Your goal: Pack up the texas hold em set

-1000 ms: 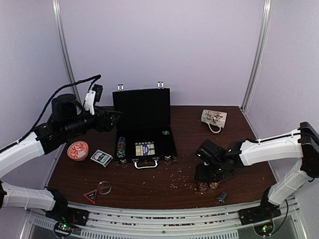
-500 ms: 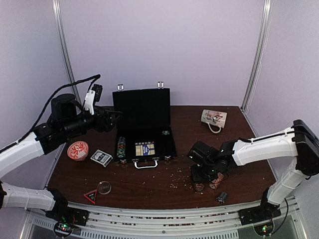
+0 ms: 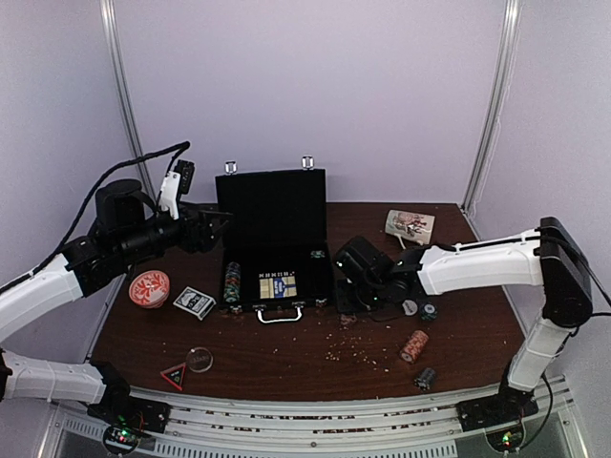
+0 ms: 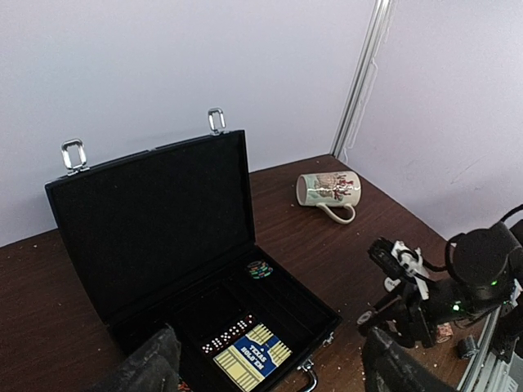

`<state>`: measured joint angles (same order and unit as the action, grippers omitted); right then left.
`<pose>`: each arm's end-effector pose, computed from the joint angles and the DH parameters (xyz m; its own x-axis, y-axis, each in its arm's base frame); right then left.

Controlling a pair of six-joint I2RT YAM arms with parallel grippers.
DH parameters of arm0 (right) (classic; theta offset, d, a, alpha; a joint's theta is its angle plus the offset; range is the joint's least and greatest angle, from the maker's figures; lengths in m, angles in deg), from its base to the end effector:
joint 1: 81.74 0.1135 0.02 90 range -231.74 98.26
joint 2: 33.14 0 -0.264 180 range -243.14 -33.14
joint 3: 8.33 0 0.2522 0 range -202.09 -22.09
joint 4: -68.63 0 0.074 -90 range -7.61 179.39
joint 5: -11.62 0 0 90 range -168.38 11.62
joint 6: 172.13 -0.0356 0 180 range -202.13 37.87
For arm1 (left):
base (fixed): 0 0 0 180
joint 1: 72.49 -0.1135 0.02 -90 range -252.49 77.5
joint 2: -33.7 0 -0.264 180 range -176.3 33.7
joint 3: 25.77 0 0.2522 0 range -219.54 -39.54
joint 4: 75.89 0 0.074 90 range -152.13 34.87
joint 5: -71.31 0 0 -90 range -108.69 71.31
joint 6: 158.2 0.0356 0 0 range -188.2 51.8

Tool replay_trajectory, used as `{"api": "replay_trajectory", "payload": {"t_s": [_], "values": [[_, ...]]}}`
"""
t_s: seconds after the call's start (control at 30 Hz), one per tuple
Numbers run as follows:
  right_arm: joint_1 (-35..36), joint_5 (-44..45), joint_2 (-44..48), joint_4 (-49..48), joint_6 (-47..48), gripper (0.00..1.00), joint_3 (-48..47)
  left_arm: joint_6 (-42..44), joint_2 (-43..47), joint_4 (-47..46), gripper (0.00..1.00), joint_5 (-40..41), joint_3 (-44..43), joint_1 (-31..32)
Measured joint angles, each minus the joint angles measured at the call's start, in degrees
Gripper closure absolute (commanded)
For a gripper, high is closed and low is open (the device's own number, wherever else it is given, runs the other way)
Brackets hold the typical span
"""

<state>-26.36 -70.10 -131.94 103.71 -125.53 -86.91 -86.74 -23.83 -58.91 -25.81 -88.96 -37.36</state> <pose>0.2083 0.2927 0.1974 -0.8669 -0.0589 -0.4950 -0.2369 0.9224 0.3051 0.1908 -0.1397 0.3396 -0.3654 -0.1287 -0.9219 0.5846 0.7390 -0.3348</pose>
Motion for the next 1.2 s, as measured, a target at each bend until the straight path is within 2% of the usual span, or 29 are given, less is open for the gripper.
{"api": "replay_trajectory", "payload": {"t_s": [0.33,0.7,0.83,0.93,1.0,1.2], "values": [[-4.1,2.6,-18.2,-5.8,7.5,0.79,-24.4,0.0,0.3,0.0,0.20,0.0,0.0,0.0],[-8.3,1.8,-21.2,-2.8,10.7,0.77,-25.2,0.0,0.4,0.0,0.20,0.0,0.0,0.0],[-8.5,-0.7,-23.8,-2.9,11.0,0.68,-26.1,0.0,0.4,0.0,0.20,-0.2,0.0,0.0],[-8.7,-2.2,-24.8,-3.0,11.5,0.49,-26.2,0.0,0.3,0.0,0.20,-0.2,0.0,0.0],[-9.0,-3.0,-24.8,-2.7,11.5,0.40,-26.5,0.0,0.3,0.0,0.20,-0.3,0.0,0.0],[-9.6,-3.3,-23.0,-3.9,13.2,0.34,-24.6,0.0,0.1,0.0,0.20,-0.4,0.0,0.0]]}}
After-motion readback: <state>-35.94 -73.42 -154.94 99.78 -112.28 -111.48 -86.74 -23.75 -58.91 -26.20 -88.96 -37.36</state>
